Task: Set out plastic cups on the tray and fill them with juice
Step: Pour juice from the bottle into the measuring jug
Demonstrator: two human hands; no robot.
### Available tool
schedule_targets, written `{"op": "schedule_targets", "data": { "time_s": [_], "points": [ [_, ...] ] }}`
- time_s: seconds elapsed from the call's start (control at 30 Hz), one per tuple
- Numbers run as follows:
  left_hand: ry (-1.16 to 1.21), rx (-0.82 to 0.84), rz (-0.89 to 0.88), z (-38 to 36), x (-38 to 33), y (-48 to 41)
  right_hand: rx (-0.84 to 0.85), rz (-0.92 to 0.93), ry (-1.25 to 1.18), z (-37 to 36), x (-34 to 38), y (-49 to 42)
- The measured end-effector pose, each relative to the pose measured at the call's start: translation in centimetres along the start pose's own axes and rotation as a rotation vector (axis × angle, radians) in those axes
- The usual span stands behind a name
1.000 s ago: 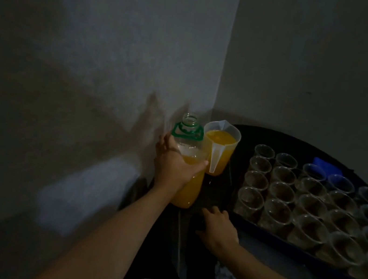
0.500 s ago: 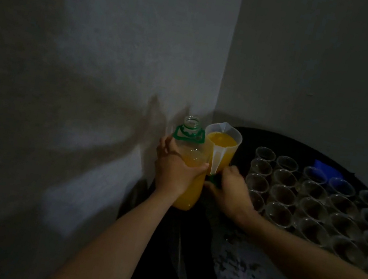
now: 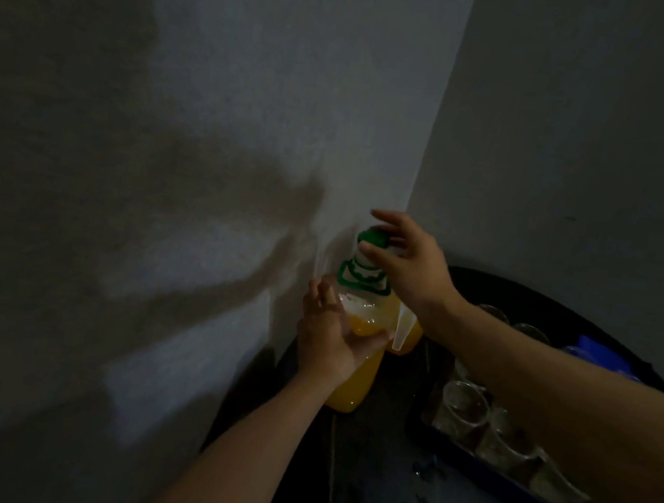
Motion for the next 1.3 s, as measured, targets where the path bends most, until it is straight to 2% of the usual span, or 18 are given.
{"op": "schedule_targets", "data": {
  "time_s": [0.1, 0.27, 0.53, 0.6, 0.73, 0.83, 0.93, 1.03, 1.17, 1.23, 1.3],
  "points": [
    [0.016, -0.003, -0.012, 0.1, 0.0, 0.0, 0.006, 0.023, 0.143, -1.1, -0.2, 0.2],
    [0.052, -0.024, -0.042, 0.4, -0.4, 0.2, 0.007, 0.034, 0.238, -0.3, 0.2, 0.2],
    [0.026, -0.069, -0.068, 0.7, -0.7, 0.0, 0.339, 0.081, 0.607, -0.6, 2.2, -1.9],
    [0.032, -0.106, -0.09, 1.1, -0.8, 0.0, 0.372, 0.079, 0.634, -0.6, 2.4, -2.1],
    [0.061, -0.109, -0.077, 1.0, -0.6, 0.1, 0.233, 0.094, 0.697, -0.4, 2.1, -2.3],
    [0.073, -0.108, -0.059, 0.8, -0.2, 0.1, 0.109, 0.032, 0.737, -0.3, 1.4, -2.5],
    [0.111, -0.039, -0.01, 0.1, 0.1, 0.0, 0.111, 0.001, 0.724, -0.7, 1.0, -2.6],
    [0.068, -0.047, -0.039, 0.0, -0.1, 0.0, 0.166, -0.01, 0.752, -0.5, 1.5, -2.4],
    [-0.006, -0.064, -0.065, 0.1, -0.5, 0.5, 0.205, 0.106, 0.744, -0.2, 3.0, -2.1],
    [-0.014, -0.089, -0.082, 0.3, -0.7, 0.5, 0.192, 0.165, 0.804, -0.3, 3.2, -2.2],
    [-0.004, -0.085, -0.06, 0.4, -0.7, 0.4, 0.134, 0.132, 0.856, 0.1, 2.8, -2.4]
  ]
}}
Point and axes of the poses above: each hand's wrist, its own y-axis away from the middle knuckle, its own z-axis out of the back of the hand, x = y × z, the point moved 9 cm from there along -y, towards the middle knuckle, and after that the axes turned 3 degrees about x, right-handed, at the moved point
